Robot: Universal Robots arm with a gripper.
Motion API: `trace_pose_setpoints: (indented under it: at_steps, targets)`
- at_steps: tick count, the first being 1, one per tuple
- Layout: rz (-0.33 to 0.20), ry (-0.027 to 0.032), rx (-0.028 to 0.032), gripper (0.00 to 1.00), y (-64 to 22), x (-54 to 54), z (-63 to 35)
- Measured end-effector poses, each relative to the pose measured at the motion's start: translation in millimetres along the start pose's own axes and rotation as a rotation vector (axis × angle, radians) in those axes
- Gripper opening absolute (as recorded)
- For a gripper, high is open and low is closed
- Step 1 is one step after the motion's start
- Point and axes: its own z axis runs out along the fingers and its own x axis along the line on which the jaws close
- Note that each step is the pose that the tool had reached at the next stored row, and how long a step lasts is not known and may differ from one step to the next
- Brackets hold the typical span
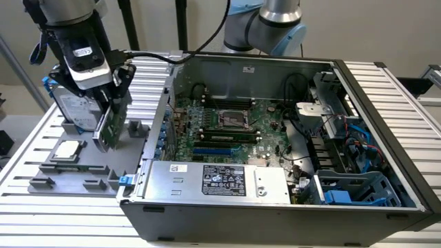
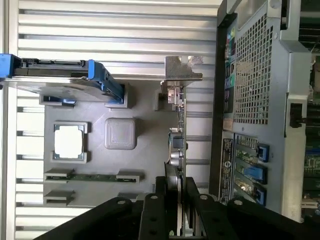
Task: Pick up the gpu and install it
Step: 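Pick up the gpu and move the gpu toward the slot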
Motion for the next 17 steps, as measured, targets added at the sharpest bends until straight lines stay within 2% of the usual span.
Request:
trace_pose_setpoints:
  at_steps: [5, 17]
  targets:
    - [0.0, 0.0011, 0.0, 0.0, 0.4, -11.1, -22.4]
    - [0.0, 0.0092, -0.0001, 0.0, -1.1, -65.7, -75.6]
